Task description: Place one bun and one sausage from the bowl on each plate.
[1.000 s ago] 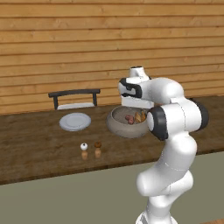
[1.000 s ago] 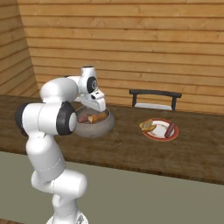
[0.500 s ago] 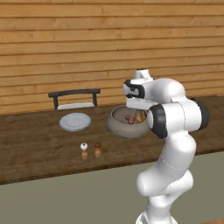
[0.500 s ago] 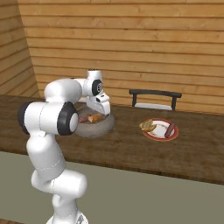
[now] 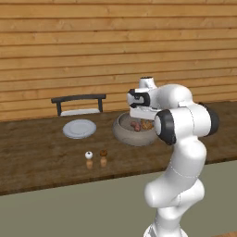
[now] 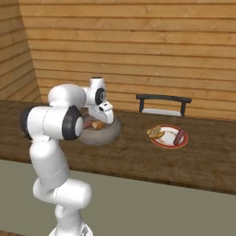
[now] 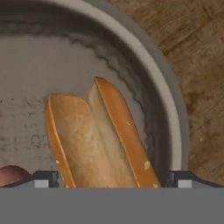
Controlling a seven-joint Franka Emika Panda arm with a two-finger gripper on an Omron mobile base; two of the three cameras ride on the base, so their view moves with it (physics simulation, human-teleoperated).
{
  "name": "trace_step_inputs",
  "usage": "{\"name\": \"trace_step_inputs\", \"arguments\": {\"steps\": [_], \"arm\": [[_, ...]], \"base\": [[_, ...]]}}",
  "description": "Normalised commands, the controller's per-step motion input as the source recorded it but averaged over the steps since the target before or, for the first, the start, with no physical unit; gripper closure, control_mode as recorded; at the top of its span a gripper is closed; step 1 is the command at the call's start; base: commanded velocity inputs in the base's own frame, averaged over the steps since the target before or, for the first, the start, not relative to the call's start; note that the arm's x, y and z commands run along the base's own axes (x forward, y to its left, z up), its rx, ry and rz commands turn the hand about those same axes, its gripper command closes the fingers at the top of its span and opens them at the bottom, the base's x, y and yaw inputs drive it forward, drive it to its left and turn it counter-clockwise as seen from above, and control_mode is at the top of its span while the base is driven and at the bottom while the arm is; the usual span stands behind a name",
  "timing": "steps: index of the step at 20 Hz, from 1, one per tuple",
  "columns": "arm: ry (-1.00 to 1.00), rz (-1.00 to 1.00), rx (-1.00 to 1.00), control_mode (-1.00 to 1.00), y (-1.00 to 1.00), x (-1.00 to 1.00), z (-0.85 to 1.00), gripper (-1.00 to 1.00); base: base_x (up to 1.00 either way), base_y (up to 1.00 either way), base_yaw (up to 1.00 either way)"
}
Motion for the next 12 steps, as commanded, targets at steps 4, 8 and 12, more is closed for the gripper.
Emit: {"name": "trace_step_inputs", "arguments": {"steps": [4, 8, 12], "arm": [[0.0, 0.03, 0.0, -1.0, 0.21, 0.16, -0.55, -1.0], [0.0, 0.03, 0.0, -1.0, 0.28, 0.04, -0.33, 1.0], [-0.13, 0.01, 0.01, -1.0, 0.15, -0.25, 0.49, 1.0]], "base": [[0.0, 0.0, 0.0], [0.0, 0.0, 0.0], [0.0, 0.0, 0.0]]}}
